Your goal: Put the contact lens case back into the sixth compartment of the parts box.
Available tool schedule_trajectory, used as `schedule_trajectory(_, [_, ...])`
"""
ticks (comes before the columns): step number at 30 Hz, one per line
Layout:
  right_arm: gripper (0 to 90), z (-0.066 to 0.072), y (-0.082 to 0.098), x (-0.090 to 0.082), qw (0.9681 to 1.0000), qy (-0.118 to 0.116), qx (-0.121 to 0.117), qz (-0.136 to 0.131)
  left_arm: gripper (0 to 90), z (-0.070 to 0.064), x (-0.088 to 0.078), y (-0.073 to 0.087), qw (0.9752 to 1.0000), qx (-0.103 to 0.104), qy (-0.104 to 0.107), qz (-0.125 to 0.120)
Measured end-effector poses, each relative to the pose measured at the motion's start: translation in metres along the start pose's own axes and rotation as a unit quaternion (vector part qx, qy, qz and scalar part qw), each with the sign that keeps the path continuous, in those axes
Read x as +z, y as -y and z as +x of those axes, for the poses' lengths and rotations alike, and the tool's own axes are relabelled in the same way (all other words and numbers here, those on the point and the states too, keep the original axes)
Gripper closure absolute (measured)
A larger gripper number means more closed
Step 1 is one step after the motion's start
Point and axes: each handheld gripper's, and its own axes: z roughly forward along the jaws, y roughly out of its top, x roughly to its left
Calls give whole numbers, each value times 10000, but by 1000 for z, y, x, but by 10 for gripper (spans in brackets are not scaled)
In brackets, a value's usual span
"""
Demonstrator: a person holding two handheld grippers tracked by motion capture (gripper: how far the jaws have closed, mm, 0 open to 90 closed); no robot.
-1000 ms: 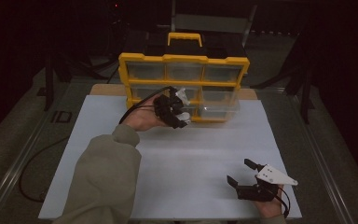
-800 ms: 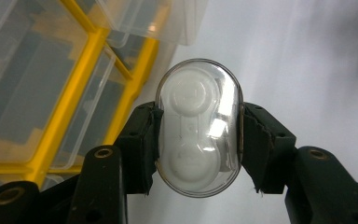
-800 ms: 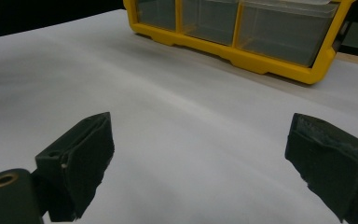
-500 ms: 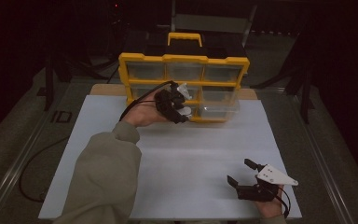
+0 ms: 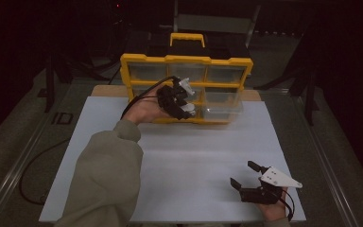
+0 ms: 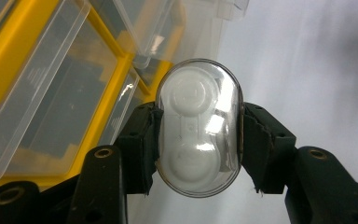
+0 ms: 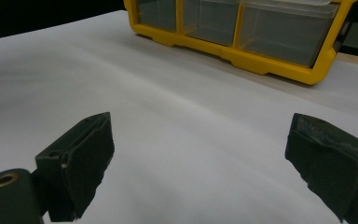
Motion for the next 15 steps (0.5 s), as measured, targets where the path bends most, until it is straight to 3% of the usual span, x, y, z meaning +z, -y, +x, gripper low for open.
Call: schedule_trajectory(15, [76, -1, 0, -1, 10000, -6, 40, -4, 498, 4, -6, -16, 9999, 87, -31, -40])
